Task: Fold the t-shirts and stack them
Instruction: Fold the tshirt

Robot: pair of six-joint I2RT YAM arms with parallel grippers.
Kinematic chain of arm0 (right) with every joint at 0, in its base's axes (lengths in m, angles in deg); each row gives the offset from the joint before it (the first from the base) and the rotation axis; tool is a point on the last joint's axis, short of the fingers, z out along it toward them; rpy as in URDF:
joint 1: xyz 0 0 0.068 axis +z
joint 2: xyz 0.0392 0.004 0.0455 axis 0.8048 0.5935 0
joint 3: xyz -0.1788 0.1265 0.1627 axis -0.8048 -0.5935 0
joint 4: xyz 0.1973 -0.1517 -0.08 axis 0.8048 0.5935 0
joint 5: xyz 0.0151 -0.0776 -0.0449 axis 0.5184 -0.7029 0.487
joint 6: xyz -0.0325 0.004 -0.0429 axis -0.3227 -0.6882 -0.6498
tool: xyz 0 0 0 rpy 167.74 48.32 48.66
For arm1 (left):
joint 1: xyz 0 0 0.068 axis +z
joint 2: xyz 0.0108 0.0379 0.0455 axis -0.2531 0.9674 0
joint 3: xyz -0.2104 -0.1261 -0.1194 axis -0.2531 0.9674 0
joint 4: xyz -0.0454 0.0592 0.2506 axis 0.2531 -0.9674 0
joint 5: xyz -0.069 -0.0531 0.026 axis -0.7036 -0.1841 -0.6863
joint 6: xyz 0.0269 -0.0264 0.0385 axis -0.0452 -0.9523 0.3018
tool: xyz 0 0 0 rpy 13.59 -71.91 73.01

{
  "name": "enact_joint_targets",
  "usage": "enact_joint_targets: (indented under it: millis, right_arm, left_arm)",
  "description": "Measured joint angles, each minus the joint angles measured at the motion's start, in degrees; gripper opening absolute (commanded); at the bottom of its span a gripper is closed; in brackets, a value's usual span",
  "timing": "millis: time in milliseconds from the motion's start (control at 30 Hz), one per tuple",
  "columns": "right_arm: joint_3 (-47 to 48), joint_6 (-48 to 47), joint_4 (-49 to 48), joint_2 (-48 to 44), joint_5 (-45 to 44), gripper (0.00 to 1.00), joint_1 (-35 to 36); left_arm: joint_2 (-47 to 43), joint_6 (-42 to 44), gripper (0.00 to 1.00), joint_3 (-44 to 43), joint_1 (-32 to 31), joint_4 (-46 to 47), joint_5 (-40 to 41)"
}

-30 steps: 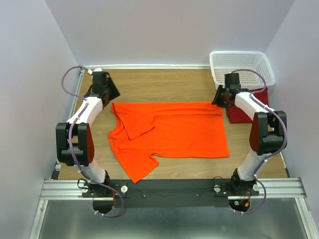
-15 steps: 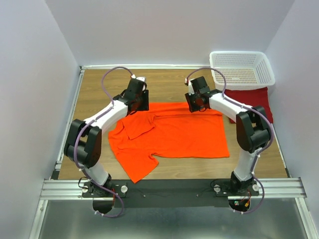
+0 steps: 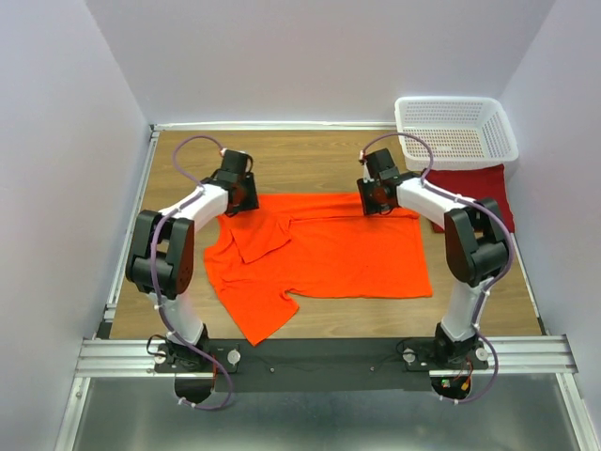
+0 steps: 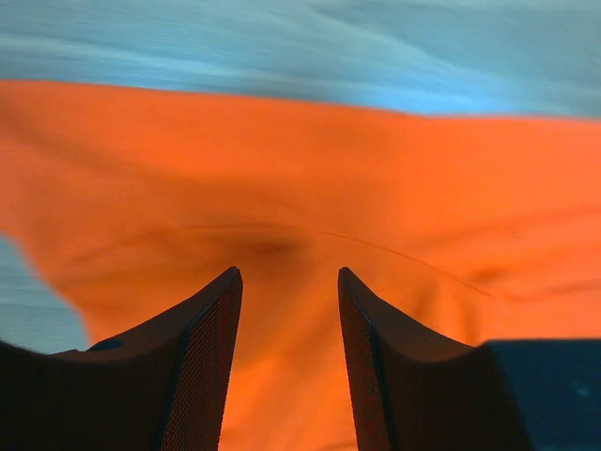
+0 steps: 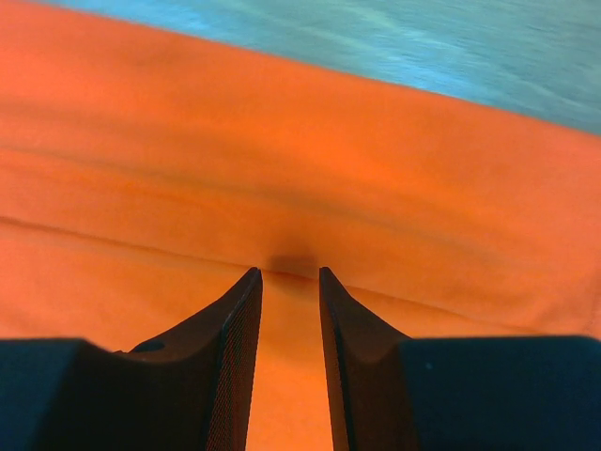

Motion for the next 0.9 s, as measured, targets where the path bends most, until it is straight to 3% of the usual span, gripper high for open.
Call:
enact_joint_targets:
  millis: [200, 633, 900]
  right_arm:
    - [-0.94, 4.37, -1.55, -0.02, -0.83, 0.38, -5.05]
    - [-9.27, 10.91, -5.55, -3.48, -2.08, 0.38, -13.11]
    - [-9.68, 8.04, -3.61, -8.26, -2.05, 0.38, -13.22]
  left_arm:
    - [1.44, -1.33, 0.50, 1.05, 9.07, 1.70, 0.37]
    - [4.98, -4.42, 0.49, 0.33, 14.80, 4.39, -0.61]
    - [4.94, -4.74, 0.69, -0.57, 15.43, 3.69, -1.38]
